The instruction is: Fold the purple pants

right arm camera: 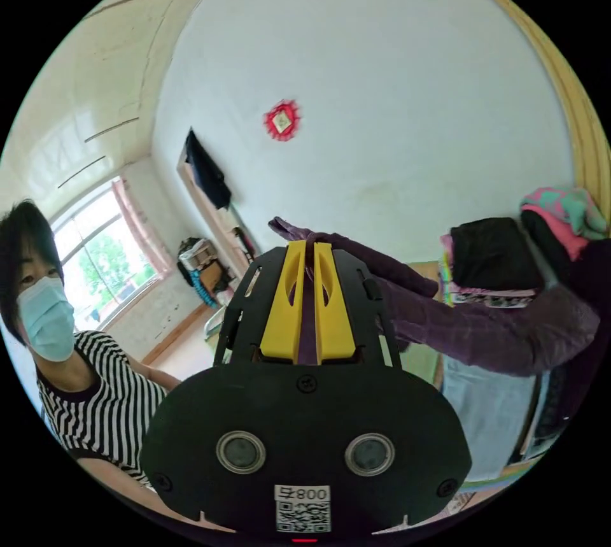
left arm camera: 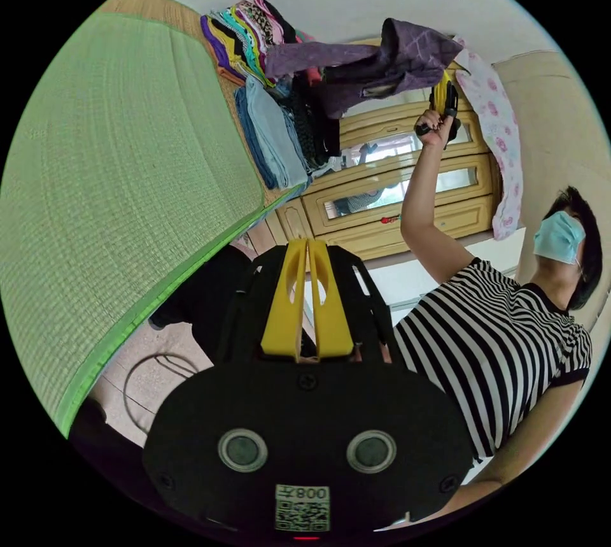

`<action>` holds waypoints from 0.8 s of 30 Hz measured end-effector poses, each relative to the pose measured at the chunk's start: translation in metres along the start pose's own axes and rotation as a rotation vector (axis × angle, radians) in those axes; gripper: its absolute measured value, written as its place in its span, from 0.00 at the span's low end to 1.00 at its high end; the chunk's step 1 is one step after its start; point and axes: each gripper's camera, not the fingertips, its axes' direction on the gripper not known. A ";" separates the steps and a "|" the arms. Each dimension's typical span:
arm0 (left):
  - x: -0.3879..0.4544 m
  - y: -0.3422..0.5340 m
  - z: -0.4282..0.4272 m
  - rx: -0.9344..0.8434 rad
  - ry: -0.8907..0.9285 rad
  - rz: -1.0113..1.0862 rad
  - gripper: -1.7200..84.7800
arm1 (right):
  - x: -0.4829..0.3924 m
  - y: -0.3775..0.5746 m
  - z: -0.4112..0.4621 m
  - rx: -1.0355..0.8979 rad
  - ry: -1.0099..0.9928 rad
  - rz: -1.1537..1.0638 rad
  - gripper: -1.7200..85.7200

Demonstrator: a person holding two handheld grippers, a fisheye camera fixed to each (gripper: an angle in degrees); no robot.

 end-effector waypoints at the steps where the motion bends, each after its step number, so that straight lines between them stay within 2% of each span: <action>1: 0.008 0.014 -0.019 0.037 -0.009 0.000 0.03 | -0.008 0.004 0.017 -0.017 -0.038 0.007 0.04; 6: 0.037 0.072 -0.088 0.181 -0.057 -0.002 0.06 | -0.034 0.023 0.088 -0.120 -0.111 0.051 0.04; 8: 0.046 0.093 -0.110 0.230 -0.082 -0.013 0.08 | -0.047 0.027 0.118 -0.133 -0.238 0.084 0.04; 13: 0.069 0.152 -0.160 0.373 -0.156 -0.051 0.13 | -0.093 0.017 0.166 -0.155 -0.352 0.076 0.04; 21: 0.093 0.194 -0.195 0.511 -0.149 -0.082 0.18 | -0.187 -0.003 0.244 -0.267 -0.449 0.007 0.04; 24: 0.103 0.197 -0.196 0.508 -0.155 -0.087 0.19 | -0.215 -0.009 0.277 -0.291 -0.484 0.012 0.04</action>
